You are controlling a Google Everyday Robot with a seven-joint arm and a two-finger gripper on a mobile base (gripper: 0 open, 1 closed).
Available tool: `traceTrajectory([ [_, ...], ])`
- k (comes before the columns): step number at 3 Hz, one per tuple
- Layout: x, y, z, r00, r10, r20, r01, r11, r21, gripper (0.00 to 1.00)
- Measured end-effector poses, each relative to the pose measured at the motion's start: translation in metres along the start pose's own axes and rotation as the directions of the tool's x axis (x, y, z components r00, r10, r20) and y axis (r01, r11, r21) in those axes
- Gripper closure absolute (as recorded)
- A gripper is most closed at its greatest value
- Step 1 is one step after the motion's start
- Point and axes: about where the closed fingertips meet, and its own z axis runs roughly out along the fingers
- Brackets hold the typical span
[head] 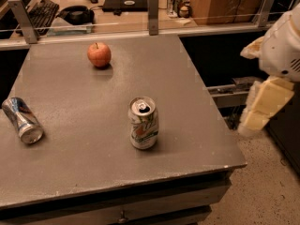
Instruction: Knock 7up can over
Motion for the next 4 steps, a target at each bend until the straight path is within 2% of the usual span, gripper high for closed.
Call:
traceTrajectory([
  [1,-0.037,0.027,0.038,0.992,-0.001,0.125,0.008,0.9986,-0.053,0.0],
  [2,-0.068,0.053,0.072,0.969,-0.001,0.248,0.028,0.9943,-0.103,0.0],
  [3,-0.087,0.065,0.101,0.932,0.01,0.362,0.039,0.9909,-0.128,0.0],
  [4,-0.106,0.067,0.123,0.887,0.019,0.461,0.052,0.9889,-0.14,0.0],
])
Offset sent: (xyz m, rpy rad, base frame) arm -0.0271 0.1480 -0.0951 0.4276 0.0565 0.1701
